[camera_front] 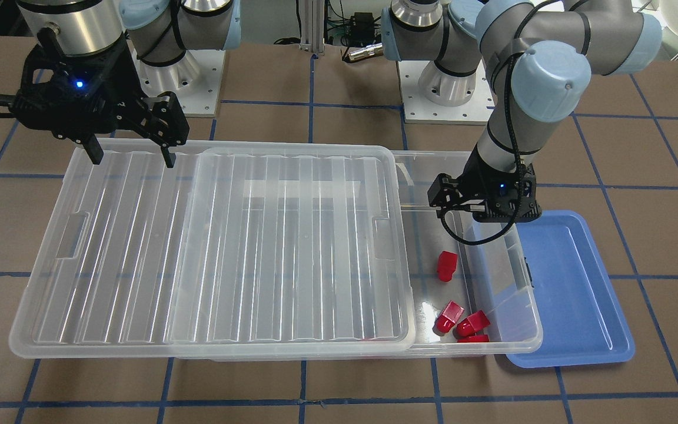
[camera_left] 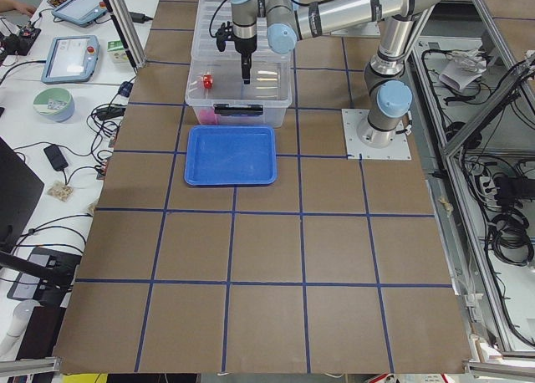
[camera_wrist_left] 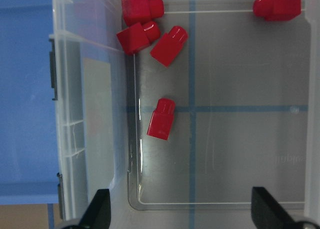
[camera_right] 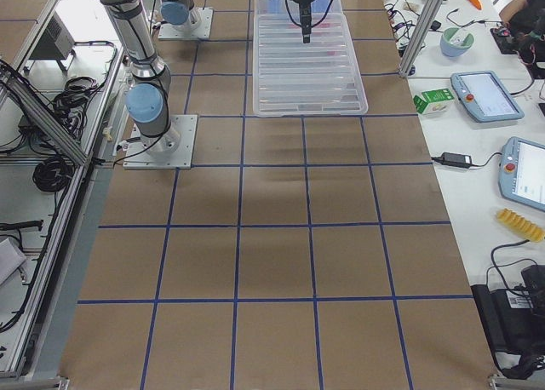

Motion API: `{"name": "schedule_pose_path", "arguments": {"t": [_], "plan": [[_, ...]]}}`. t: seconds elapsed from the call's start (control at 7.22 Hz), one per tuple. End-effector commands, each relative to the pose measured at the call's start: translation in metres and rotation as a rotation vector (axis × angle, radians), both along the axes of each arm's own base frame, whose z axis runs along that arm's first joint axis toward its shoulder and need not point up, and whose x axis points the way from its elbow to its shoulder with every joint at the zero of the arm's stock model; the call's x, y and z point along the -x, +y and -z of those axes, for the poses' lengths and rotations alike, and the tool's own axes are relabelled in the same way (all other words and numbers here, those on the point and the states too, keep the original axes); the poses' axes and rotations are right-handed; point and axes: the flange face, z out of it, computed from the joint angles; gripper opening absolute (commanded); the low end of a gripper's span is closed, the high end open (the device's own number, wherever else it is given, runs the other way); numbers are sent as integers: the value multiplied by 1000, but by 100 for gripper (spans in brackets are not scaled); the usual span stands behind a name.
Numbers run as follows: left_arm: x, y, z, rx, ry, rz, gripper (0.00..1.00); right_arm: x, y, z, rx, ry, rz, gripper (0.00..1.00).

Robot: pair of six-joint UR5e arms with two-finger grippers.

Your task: Place red block in blue tray from box

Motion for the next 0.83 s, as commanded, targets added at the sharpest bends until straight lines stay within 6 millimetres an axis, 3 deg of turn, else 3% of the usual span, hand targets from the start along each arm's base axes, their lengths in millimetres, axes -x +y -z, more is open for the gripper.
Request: {"name": "schedule_pose_path", "arguments": {"t": [0.0,0.69], "plan": [[0,-5,44,29,0,-27,100,-6,-6,4,-22,-3,-6,100],[6,2,78,-11,5,-68,100,-7,-4,4,-21,-7,-8,100]]}}
